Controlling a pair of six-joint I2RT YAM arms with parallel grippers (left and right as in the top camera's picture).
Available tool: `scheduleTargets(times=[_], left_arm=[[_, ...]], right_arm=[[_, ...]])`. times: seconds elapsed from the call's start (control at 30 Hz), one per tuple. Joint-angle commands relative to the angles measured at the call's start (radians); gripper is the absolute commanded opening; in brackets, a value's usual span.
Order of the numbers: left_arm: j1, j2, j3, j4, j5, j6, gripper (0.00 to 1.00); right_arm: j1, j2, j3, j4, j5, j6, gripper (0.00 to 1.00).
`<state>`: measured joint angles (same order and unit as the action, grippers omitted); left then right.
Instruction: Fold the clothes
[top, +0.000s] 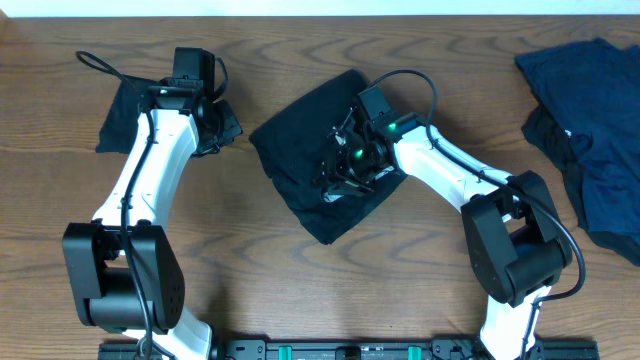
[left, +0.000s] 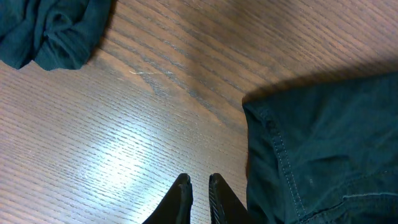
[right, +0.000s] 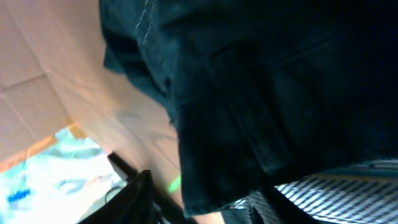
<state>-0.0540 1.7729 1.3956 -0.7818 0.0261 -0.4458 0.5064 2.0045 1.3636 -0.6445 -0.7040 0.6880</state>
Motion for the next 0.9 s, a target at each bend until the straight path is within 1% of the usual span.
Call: scheduleTargets(times=[0.0,0.07,0.23,0.27,0.33,0.37,0.5,0.7,0.87], left_arm=[[0.002,-0.005,-0.013,-0.003,-0.008,-0.009,0.14],[0.002,-0.005,-0.013,-0.003,-0.008,-0.009,0.13],[0.002,-0.005,-0.014,-0.003,-0.008,-0.009,0.13],[0.002,-0.005,-0.014,-0.003,-0.008,-0.009,0.14],[0.002,-0.005,-0.014,-0.003,-0.008,-0.009,0.13],[0.002,-0.005,-0.014,-0.003,-0.008,-0.009,0.13],[0.002,-0.005,-0.014,-0.003,-0.008,-0.009,0.14],[0.002,-0.005,-0.014,-0.003,-0.008,-0.009,0.13],[0.002,-0.005,-0.014,0.003,-0.007,-0.009,0.13]], right_arm=[[0.008,0.010,-0.005,0.019,0.045,0.023,0.37],[0.008,0.010,-0.005,0.038,0.036,0.030,0.32],[0.007,0.010,-0.005,0.069,0.011,0.041,0.31],[0.007,0.010,-0.005,0.069,0.010,0.041,0.26],[0.007,0.010,-0.005,0.069,-0.011,0.041,0.05],[0.007,0.010,-0.005,0.070,-0.032,0.041,0.01],[0.000,0.010,-0.005,0.062,-0.113,0.026,0.01],[-0.006,0.006,-0.005,-0.081,-0.222,-0.016,0.01],[0.007,0.006,-0.006,-0.184,-0.217,-0.016,0.01]])
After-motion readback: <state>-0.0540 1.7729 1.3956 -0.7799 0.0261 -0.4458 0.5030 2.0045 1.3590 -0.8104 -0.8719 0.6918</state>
